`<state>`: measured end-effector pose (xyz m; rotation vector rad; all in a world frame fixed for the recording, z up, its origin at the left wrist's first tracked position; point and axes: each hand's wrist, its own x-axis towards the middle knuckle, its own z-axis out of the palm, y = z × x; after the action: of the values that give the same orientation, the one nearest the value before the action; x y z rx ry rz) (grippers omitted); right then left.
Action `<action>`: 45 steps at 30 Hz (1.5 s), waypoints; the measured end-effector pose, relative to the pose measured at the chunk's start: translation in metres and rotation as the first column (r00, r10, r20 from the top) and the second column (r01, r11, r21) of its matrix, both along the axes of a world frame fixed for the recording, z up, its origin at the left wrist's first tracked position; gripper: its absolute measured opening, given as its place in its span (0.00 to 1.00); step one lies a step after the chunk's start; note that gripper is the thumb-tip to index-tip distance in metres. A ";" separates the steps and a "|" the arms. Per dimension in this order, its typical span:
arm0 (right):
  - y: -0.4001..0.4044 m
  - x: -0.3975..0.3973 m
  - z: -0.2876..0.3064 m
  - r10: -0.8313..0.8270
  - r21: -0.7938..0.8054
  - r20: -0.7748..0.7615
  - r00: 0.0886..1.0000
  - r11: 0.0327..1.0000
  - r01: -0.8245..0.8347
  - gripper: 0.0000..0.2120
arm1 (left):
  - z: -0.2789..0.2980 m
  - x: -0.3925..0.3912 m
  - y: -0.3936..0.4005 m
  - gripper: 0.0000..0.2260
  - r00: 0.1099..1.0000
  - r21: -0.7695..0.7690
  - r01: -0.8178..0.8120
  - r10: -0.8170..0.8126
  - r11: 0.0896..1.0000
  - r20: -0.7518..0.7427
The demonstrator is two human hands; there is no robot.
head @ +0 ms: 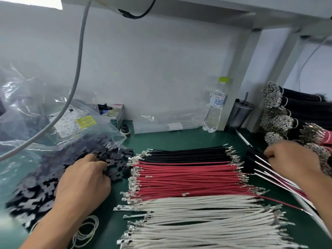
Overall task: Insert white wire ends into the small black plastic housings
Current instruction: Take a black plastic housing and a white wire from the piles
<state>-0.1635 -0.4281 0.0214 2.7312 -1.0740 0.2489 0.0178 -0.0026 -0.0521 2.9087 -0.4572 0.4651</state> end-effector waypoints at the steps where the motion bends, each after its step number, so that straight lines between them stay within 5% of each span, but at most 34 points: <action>1: 0.012 0.009 0.003 0.072 -0.053 0.096 0.993 0.996 -0.067 0.13 | 0.000 -0.001 0.000 0.09 1.000 0.005 0.013 -0.013 1.000 -0.008; 3: 0.044 0.036 0.008 0.255 -0.084 0.256 0.932 0.967 -0.242 0.10 | 0.000 -0.002 0.000 0.10 0.999 0.015 0.036 -0.035 0.999 -0.017; 7: 0.117 0.106 -0.005 0.538 0.181 0.313 0.782 0.775 -0.606 0.10 | 0.004 -0.005 0.000 0.12 0.999 -0.040 0.036 -0.037 0.999 -0.017; 12: 0.156 0.164 -0.038 0.582 0.391 0.185 0.792 0.695 -0.603 0.15 | 0.006 -0.008 -0.001 0.17 0.996 -0.167 0.083 -0.086 0.982 -0.009; 21: 0.153 0.160 -0.042 0.674 0.123 0.254 0.694 0.689 -0.714 0.09 | 0.007 -0.011 -0.006 0.12 0.971 -0.438 0.213 -0.139 0.874 0.194; 25: 0.158 0.136 -0.027 0.775 -0.176 0.292 0.560 0.619 -0.765 0.06 | 0.007 -0.018 -0.014 0.13 0.961 -0.719 0.266 -0.236 0.643 0.144; 29: 0.170 0.093 -0.033 0.791 -0.283 0.490 0.367 0.543 -0.791 0.07 | 0.014 -0.028 -0.021 0.12 0.868 -0.976 -0.020 -0.481 0.216 -0.125; 31: 0.176 0.076 -0.043 0.774 -0.276 0.532 0.344 0.542 -0.794 0.07 | 0.018 -0.033 -0.023 0.15 0.811 -0.986 -0.110 -0.562 0.126 -0.162; 37: 0.186 0.059 -0.055 0.724 -0.196 0.599 0.341 0.546 -0.814 0.06 | 0.017 -0.042 -0.028 0.16 0.765 -0.976 -0.112 -0.610 0.187 -0.204; 45: 0.190 0.056 -0.054 0.743 -0.202 0.576 0.341 0.534 -0.821 0.05 | 0.018 -0.048 -0.032 0.15 0.697 -0.981 -0.118 -0.690 0.156 -0.194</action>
<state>-0.1073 -0.2380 -0.0329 3.1166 0.3758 1.3238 -0.0303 -0.0341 -0.0342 1.3991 -0.4074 -0.2977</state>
